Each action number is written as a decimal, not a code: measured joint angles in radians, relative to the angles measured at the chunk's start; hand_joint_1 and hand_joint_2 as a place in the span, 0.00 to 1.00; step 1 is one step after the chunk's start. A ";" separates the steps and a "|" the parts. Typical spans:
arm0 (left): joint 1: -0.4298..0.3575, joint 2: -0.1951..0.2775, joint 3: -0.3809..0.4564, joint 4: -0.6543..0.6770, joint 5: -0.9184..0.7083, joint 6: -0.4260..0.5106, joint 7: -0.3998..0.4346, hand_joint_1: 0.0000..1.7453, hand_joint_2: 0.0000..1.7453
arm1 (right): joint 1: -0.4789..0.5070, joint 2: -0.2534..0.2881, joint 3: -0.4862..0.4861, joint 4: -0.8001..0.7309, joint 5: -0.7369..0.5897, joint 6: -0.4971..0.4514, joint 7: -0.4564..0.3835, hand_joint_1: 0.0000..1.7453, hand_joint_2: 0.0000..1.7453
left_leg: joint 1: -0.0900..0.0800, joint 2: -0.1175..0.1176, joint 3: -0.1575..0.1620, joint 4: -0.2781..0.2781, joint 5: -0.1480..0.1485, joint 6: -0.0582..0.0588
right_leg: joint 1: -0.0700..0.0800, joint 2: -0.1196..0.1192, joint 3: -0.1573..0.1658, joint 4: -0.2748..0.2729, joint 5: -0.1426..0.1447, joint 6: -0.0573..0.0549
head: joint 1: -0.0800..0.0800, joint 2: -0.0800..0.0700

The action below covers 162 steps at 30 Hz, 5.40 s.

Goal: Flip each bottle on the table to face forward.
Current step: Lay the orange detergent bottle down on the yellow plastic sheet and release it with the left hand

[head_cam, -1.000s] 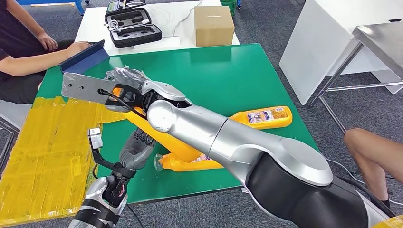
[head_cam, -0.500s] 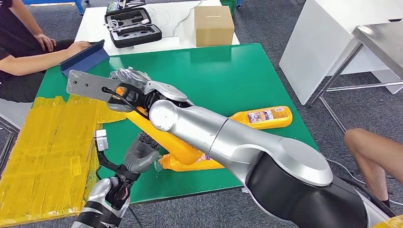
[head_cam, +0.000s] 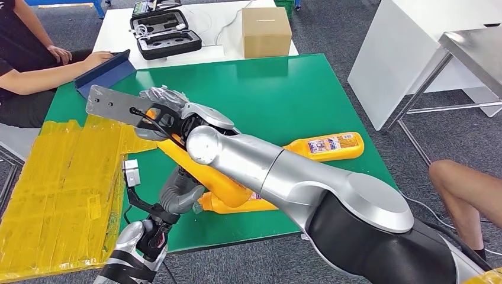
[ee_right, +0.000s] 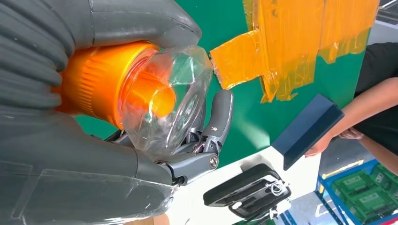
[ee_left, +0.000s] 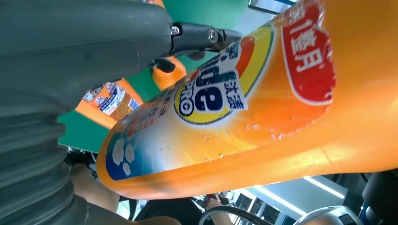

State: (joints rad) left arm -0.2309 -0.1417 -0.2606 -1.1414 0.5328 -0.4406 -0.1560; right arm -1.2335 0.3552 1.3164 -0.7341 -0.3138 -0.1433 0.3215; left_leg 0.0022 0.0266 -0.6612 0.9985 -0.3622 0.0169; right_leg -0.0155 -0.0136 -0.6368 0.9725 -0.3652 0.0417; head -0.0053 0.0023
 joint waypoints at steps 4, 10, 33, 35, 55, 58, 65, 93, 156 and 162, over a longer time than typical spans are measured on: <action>0.000 -0.004 -0.007 0.003 0.024 0.001 0.010 0.00 1.00 | 0.001 0.000 0.006 0.001 -0.031 0.000 -0.010 1.00 1.00 | 0.000 0.000 0.000 0.000 0.000 0.000 | 0.000 0.000 0.000 0.000 0.000 0.000 | 0.000 0.000; -0.001 -0.005 -0.023 0.026 0.132 -0.025 0.063 0.00 1.00 | 0.002 -0.004 0.012 0.017 -0.092 0.028 -0.020 1.00 1.00 | 0.000 0.000 0.000 0.000 0.000 0.000 | 0.000 0.000 0.000 0.000 0.000 0.000 | 0.000 0.000; -0.058 0.000 -0.098 0.101 0.207 0.065 0.118 0.00 1.00 | 0.025 -0.005 0.029 0.111 -0.180 0.071 -0.012 1.00 1.00 | 0.000 0.000 0.000 0.000 0.000 0.000 | 0.000 0.000 -0.001 0.000 0.000 0.000 | 0.000 0.000; -0.071 -0.003 -0.108 0.114 0.186 0.079 0.113 0.00 1.00 | 0.025 -0.005 0.029 0.122 -0.187 0.072 -0.011 1.00 1.00 | 0.000 0.000 0.000 0.000 0.000 0.000 | 0.000 0.000 -0.001 0.000 0.000 0.000 | 0.000 0.000; -0.120 -0.004 -0.180 0.226 0.171 0.009 0.119 0.02 1.00 | 0.029 -0.007 0.037 0.175 -0.204 0.088 -0.006 1.00 1.00 | 0.000 0.000 -0.001 0.000 0.000 0.000 | 0.000 0.000 -0.001 0.000 0.000 0.000 | 0.000 0.000; -0.125 -0.004 -0.189 0.232 0.174 0.009 0.117 0.60 1.00 | 0.029 -0.008 0.038 0.176 -0.208 0.090 -0.006 1.00 1.00 | 0.000 0.000 -0.001 0.000 0.000 0.000 | 0.000 0.000 -0.001 0.000 0.000 0.000 | 0.000 0.000; -0.130 -0.004 -0.212 0.252 0.222 -0.009 0.128 1.00 1.00 | 0.028 -0.008 0.045 0.178 -0.210 0.093 -0.009 1.00 1.00 | 0.000 0.000 -0.001 0.000 0.000 0.000 | 0.000 0.000 -0.001 0.000 0.000 0.000 | 0.000 0.000; -0.144 0.006 -0.268 0.279 0.249 -0.017 0.096 1.00 1.00 | 0.022 -0.008 0.055 0.185 -0.158 0.047 -0.085 0.00 0.00 | 0.000 0.000 -0.001 0.000 0.000 0.000 | 0.000 0.000 -0.001 0.000 0.000 0.000 | 0.000 0.000; -0.149 0.270 0.396 0.312 -1.966 1.088 0.080 1.00 1.00 | 0.507 -0.810 -0.435 -0.690 0.501 0.484 -0.353 0.00 1.00 | 0.001 -0.006 -0.008 0.000 0.003 -0.003 | 0.002 -0.005 -0.007 0.000 0.003 -0.003 | 0.000 0.000; -0.166 0.271 0.394 0.349 -1.995 1.087 0.097 0.01 1.00 | 0.510 -0.846 -0.406 -0.706 0.497 0.502 -0.331 0.00 1.00 | 0.001 -0.007 -0.008 0.000 0.003 -0.003 | 0.002 -0.005 -0.007 0.000 0.003 -0.003 | 0.000 0.000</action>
State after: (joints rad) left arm -0.3966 0.1291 0.1337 -0.7927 -1.4619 0.6469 -0.0586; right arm -0.7237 -0.4913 0.9104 -1.4403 0.1832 0.3590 -0.0093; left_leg 0.0036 0.0201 -0.6690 0.9987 -0.3588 0.0137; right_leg -0.0138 -0.0183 -0.6436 0.9726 -0.3625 0.0388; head -0.0056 0.0023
